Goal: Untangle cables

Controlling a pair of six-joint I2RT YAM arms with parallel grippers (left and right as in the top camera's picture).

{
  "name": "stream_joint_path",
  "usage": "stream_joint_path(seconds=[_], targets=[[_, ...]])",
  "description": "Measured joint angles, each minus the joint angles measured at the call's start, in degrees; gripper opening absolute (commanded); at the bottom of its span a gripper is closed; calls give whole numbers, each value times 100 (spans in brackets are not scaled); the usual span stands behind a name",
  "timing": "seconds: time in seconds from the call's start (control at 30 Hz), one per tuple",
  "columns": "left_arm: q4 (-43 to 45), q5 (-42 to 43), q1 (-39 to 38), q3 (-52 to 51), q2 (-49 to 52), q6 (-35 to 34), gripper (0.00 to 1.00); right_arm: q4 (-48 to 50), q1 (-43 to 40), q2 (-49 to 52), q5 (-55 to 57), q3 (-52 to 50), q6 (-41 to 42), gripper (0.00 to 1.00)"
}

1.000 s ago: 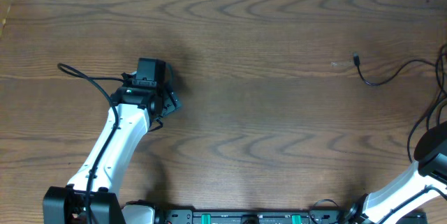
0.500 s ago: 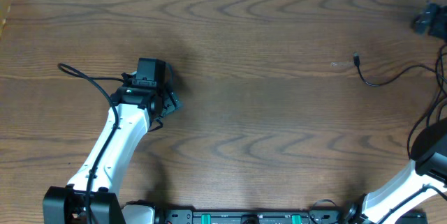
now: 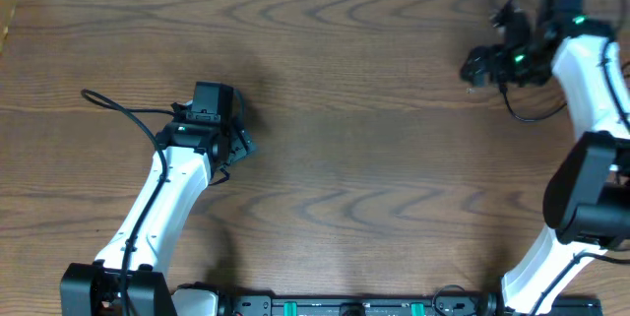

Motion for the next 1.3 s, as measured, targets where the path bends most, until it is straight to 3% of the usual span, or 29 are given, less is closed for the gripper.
stream_joint_path(seconds=[0.2,0.57,0.67,1.07,1.3], targets=[[-2,0,0,0,0,0,95,879,297,0,264,-787,146,99],[0,0,0,0,0,0,95,1508,225,0,1224,-1759,350,95],[0,0,0,0,0,0,95,1790,138,0,1370,-2044,358,98],[0,0,0,0,0,0,95,2356,4,-7,1718,-2179,448,99],[0,0,0,0,0,0,95,2970,-496,-7,2052,-2192,680,99]])
